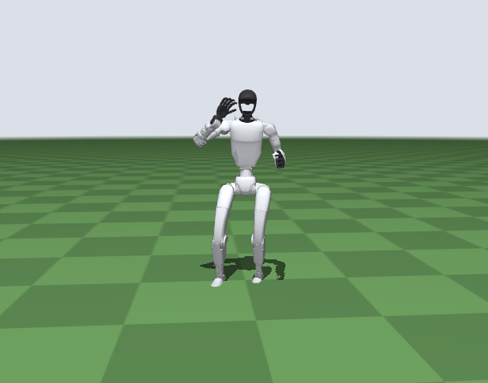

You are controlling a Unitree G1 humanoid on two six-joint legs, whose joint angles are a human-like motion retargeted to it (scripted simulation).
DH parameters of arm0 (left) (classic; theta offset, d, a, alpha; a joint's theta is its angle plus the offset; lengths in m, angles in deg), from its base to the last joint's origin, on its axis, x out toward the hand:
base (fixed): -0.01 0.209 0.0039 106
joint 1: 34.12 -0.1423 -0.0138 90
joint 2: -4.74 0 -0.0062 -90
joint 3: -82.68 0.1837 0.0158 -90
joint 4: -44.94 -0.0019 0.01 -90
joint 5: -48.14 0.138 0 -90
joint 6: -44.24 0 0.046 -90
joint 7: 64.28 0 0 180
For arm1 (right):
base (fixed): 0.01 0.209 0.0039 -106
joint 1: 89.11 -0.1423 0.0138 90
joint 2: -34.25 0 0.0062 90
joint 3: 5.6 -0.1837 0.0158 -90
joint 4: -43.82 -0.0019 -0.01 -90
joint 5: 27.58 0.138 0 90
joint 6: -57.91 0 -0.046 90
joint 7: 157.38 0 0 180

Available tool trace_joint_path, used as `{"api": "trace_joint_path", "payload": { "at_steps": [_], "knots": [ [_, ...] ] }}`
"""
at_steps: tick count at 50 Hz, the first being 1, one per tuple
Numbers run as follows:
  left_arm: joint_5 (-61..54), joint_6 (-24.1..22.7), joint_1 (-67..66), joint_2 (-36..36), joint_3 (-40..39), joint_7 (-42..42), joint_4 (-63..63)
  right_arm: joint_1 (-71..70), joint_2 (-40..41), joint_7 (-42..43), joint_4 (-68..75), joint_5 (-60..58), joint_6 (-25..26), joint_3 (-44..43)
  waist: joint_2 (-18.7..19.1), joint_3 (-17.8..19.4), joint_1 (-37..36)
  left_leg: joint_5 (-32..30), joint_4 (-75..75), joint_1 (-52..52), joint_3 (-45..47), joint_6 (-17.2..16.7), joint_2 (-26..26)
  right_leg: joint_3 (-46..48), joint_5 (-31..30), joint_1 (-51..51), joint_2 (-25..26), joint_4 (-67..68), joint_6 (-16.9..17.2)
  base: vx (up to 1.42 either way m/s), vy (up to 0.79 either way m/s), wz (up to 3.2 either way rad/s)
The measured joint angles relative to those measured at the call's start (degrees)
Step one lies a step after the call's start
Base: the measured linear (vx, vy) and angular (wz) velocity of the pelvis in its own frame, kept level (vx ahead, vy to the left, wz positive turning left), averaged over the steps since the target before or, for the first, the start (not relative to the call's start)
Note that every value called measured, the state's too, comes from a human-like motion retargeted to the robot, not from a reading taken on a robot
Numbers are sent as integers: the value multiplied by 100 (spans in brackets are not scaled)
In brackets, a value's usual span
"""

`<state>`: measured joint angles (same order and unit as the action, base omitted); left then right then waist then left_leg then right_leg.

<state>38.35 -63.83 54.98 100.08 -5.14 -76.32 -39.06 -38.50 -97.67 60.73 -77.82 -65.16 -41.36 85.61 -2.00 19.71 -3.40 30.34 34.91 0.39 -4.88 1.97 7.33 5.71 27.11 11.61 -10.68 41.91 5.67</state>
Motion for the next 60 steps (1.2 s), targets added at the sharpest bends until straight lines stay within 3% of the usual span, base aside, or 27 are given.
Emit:
{"api": "trace_joint_path", "payload": {
  "at_steps": [7, 13, 16, 19, 22, 25, 29, 32, 35, 40, 45, 51, 60],
  "knots": [
    [178, -24, 205, 316, -128, 359, -428, 1044, 1126, -91, -314, 242, -317, -690, -79, -184, 336, -127, -306, 38, 3, 26, 11, -2, -70, 129, -11, -140, 40, 0, 0, 0],
    [505, -27, 447, 507, 95, 534, -632, 1697, 1922, -294, -591, 277, -574, -738, -78, -148, 457, -108, -199, -56, 66, 69, 96, -8, 3, 114, -126, 99, 60, -1, 1, -2],
    [534, -44, 581, 637, 264, 719, -654, 1608, 2037, -380, -698, 49, -587, -733, -136, -220, 418, -216, -444, -141, 70, 84, 133, 6, -45, 87, -170, -23, 77, -1, 4, -4],
    [394, -104, 609, 671, 481, 916, -400, 1101, 1644, -263, -386, -360, -313, -711, -216, -237, 284, -136, -327, -108, 78, 111, 211, -35, 15, 128, -248, 127, 117, -3, 8, 4],
    [31, -206, 727, 641, 771, 1082, 144, 203, 865, -54, 906, -749, 328, -577, -322, -272, 46, -60, -235, -47, 48, 162, 291, -92, 33, 202, -311, 280, 131, -3, 9, 13],
    [-747, -233, 985, 645, 1207, 1230, 902, -1699, -158, 160, 4460, -270, 1164, 456, -412, -345, -384, 16, -193, 88, -18, 251, 412, -149, 52, 397, -403, 476, 118, -3, 9, 12],
    [-1823, -190, 1171, 525, 1561, 1649, 1223, -4341, -381, -720, 8703, 1433, 1211, 2564, -580, -482, -652, -104, -335, 268, -57, 225, 641, -280, 28, 774, -616, 775, 119, -4, 7, 7],
    [-2292, -82, 1146, 344, 1654, 1992, 1308, -4961, -283, -1412, 9522, 1988, 1102, 3181, -630, -485, -625, -153, -229, 347, -13, 192, 752, -385, -6, 927, -717, 1028, 117, -3, 4, -1],
    [-2493, 5, 1080, 128, 1510, 2259, 1387, -5093, -231, -1590, 8848, 2206, 795, 3275, -601, -483, -413, -101, -78, 391, 53, 253, 780, -478, -33, 1025, -724, 1247, 112, 0, 0, 0],
    [-1820, 45, 1024, -13, 745, 2347, 1406, -2813, -70, -1293, 4408, 1195, 549, 1145, -396, -460, 208, 61, -1, 227, 140, 344, 564, -418, -133, 921, -521, 1333, 59, 1, 1, -30],
    [-1152, 98, 1138, 19, 471, 2171, 926, -333, 908, -1544, 606, 313, 64, -1018, -266, -413, 612, 137, -49, 44, 281, 353, 417, -247, -118, 724, -456, 1212, -14, 4, 0, -39],
    [-929, 71, 1267, 40, 629, 1762, 432, 633, 1364, -1461, -365, 275, -163, -1624, -222, -382, 705, 163, -137, -123, 461, 346, 369, -107, -84, 612, -472, 1128, -39, 4, 2, -26],
    [-916, -42, 1383, -58, 947, 1444, 284, 432, 1304, -1217, -299, 459, -304, -1230, -295, -319, 539, 303, 80, -115, 495, 433, 500, 17, -106, 935, -686, 1795, -288, 0, 0, 0]
  ]
}}
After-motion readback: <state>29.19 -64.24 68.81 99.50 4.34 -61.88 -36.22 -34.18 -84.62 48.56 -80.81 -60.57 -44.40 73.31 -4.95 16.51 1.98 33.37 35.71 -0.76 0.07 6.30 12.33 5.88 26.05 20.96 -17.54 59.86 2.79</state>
